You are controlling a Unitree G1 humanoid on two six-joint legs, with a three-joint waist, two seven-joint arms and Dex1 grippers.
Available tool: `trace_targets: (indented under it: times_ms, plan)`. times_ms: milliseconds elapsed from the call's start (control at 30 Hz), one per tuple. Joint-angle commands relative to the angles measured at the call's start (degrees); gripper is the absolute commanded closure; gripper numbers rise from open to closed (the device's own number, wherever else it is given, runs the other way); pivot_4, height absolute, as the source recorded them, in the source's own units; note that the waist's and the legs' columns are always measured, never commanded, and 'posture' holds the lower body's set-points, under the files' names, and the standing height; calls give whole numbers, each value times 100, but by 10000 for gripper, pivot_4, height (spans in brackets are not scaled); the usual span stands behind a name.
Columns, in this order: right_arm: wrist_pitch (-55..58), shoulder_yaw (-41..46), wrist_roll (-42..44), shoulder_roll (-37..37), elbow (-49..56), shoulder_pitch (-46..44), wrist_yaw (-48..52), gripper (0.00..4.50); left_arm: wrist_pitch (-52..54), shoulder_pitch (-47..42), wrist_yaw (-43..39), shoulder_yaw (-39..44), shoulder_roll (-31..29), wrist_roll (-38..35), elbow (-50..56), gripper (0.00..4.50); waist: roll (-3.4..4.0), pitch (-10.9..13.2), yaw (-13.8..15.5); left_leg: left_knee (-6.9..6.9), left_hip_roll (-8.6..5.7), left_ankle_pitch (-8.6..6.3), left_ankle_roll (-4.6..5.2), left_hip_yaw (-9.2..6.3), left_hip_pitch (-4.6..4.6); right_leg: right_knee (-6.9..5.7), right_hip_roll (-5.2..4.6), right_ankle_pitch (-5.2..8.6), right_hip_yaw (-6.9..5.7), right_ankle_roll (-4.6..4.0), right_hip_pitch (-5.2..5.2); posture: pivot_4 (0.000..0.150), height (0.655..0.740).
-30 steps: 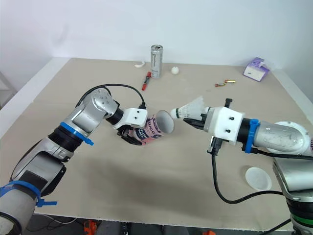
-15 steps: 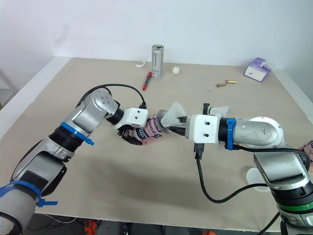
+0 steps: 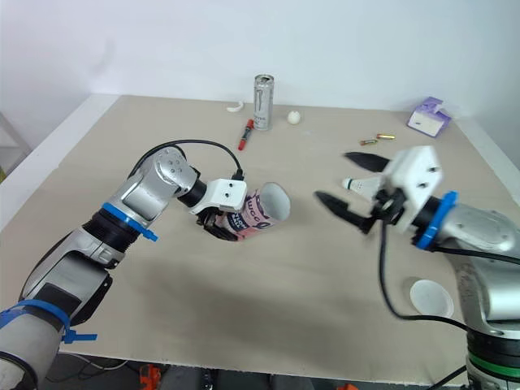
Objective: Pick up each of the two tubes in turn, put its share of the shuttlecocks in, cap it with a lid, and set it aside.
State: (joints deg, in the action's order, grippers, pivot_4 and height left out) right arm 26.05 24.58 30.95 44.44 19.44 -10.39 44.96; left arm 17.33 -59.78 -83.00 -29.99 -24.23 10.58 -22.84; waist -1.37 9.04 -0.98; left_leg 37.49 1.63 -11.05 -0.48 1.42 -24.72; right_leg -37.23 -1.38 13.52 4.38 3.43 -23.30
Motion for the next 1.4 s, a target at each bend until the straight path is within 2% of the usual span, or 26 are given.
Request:
trace_targets:
  times_ms: [33, 267, 600, 933, 1167, 1200, 1267, 1367, 1400]
  plan:
    - [70, 660, -53, -225, -683, 112, -678, 557, -46, -42, -18, -25, 4, 6, -44, 13870, 1, 0, -11, 0, 0, 0, 1, 2, 2, 0, 1, -1, 1, -1, -1, 1500, 7400]
    - [-792, 632, -598, -206, -2410, 290, -571, 557, -26, 15, -61, -30, -20, 15, 55, 13870, 9, -2, -21, -2, -1, 3, 6, 8, 6, -3, 3, -5, 7, -1, -2, 1500, 7400]
    - [-1493, 14, -976, 124, -4590, -659, 305, 557, 75, 101, -78, -12, -83, -5, 270, 13870, 12, -1, -50, -3, -3, 3, 6, 18, 9, -3, 4, -8, 22, 6, -3, 1500, 7400]
    - [-1713, -417, -1202, 137, -5580, -1412, 585, 557, 182, 163, -52, -4, -131, -20, 407, 13870, 13, -1, -58, -8, -4, -3, 16, 18, 8, -2, 4, -11, 22, 23, -4, 1500, 7400]
    - [-1728, -555, -1263, 79, -5860, -1781, 606, 557, 235, 206, -17, -1, -160, -22, 472, 13870, 13, 0, -65, -7, -4, -4, 17, 17, 9, -2, 4, -11, 23, 23, -3, 1500, 7400]
    - [-1726, -564, -1268, 75, -5897, -1813, 601, 4441, 251, 214, -13, 0, -161, -25, 484, 13870, 13, -1, -64, -7, -4, -4, 17, 18, 9, -2, 4, -11, 23, 23, -4, 1500, 7400]
    - [-1705, -558, -1264, 63, -5954, -1859, 583, 7874, 257, 238, 10, -2, -165, -17, 496, 13870, 13, -1, -64, -7, -4, -4, 17, 18, 8, -2, 4, -11, 23, 24, -3, 1500, 7400]
    - [-1661, -567, -1284, 52, -6014, -1885, 546, 19801, 274, 258, 23, 1, -169, -14, 514, 13870, 13, -1, -63, -8, -4, -5, 19, 18, 8, -2, 3, -12, 23, 25, -3, 1500, 7400]
    - [-1646, -578, -1299, 50, -6034, -1886, 531, 21111, 280, 261, 24, 4, -169, -14, 517, 13870, 13, -1, -63, -8, -4, -5, 19, 18, 8, -2, 3, -12, 23, 25, -3, 1500, 7400]
